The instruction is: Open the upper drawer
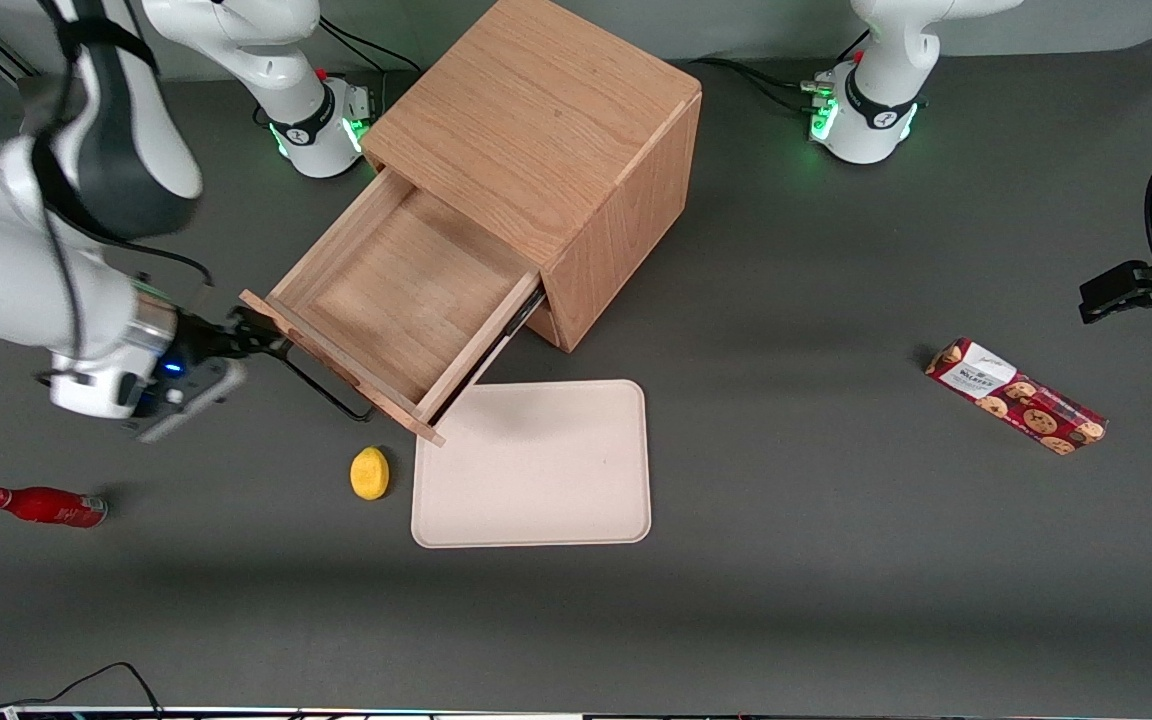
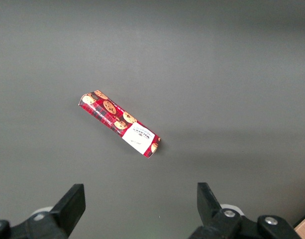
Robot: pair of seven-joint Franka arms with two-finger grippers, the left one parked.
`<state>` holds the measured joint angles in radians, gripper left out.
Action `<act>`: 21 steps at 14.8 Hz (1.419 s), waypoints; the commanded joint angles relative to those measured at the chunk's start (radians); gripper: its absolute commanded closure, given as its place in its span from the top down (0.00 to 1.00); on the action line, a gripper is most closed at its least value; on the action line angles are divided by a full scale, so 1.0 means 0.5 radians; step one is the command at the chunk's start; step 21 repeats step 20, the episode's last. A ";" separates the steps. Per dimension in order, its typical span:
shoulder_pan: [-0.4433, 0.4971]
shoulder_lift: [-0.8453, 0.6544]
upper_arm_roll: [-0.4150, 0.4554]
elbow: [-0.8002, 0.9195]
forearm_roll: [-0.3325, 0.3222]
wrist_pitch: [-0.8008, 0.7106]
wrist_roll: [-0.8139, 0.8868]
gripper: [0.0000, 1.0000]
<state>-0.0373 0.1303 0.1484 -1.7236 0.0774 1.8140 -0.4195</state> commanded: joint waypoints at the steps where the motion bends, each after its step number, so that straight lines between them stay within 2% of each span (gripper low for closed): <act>1: 0.025 -0.171 -0.134 -0.013 -0.007 -0.115 0.172 1.00; 5: 0.032 -0.349 -0.177 -0.023 -0.044 -0.188 0.783 1.00; 8: 0.035 -0.444 -0.186 -0.032 -0.200 -0.345 0.817 1.00; 11: 0.032 -0.500 -0.189 -0.075 -0.213 -0.419 0.992 1.00; 15: 0.029 -0.524 -0.266 -0.072 -0.195 -0.419 0.989 1.00; 21: 0.013 -0.528 -0.272 -0.062 -0.192 -0.419 0.995 1.00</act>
